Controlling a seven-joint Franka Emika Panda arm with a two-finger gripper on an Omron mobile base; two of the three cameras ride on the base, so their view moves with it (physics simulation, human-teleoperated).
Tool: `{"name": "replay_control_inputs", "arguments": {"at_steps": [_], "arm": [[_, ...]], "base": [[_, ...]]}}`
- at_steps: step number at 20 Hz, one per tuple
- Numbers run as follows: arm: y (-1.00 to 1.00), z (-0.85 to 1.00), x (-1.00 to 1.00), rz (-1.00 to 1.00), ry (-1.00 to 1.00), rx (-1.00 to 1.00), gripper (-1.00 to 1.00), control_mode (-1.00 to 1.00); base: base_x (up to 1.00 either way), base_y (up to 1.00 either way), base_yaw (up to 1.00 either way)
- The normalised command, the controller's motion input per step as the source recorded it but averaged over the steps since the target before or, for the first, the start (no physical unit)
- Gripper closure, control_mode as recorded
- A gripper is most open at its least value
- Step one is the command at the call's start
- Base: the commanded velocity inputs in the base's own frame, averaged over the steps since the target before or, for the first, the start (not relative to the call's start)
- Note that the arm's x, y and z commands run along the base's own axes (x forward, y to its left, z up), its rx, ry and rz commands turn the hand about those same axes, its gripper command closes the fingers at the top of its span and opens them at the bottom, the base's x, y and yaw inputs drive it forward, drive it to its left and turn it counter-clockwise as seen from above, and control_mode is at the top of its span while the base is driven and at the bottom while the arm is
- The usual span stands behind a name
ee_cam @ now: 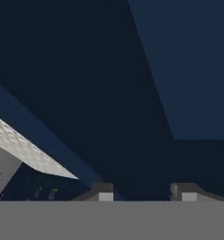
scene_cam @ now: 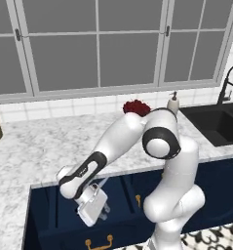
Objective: Pick up the knife from the drawer and place it on the cutting board. Then place the meat from the plate to the cutting board.
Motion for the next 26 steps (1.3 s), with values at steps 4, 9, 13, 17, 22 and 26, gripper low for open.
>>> {"name": "replay_control_inputs", "arguments": {"at_steps": [4,9,13,17,22,26], "arm": [[0.03,0.23,-0.96,0.00,-0.07,0.15,-1.00,-1.00],[0.01,0.99,0.17,0.00,-0.04,0.17,-1.00,-1.00],[0.00,0.65,1.00,-0.11,-0.10,0.13,-1.00,-1.00],[0.43,-0.45,0.82,-0.41,-0.20,0.01,-1.00,-1.00],[0.61,-0.94,0.06,-0.57,-0.18,0.02,-1.00,-1.00],[0.58,-0.51,0.44,-0.62,-0.18,-0.08,-1.00,-1.00]], "base": [[0.00,0.00,0.00],[0.00,0.00,0.00],[0.00,0.00,0.00],[0.00,0.00,0.00],[0.00,0.00,0.00],[0.00,0.00,0.00]]}}
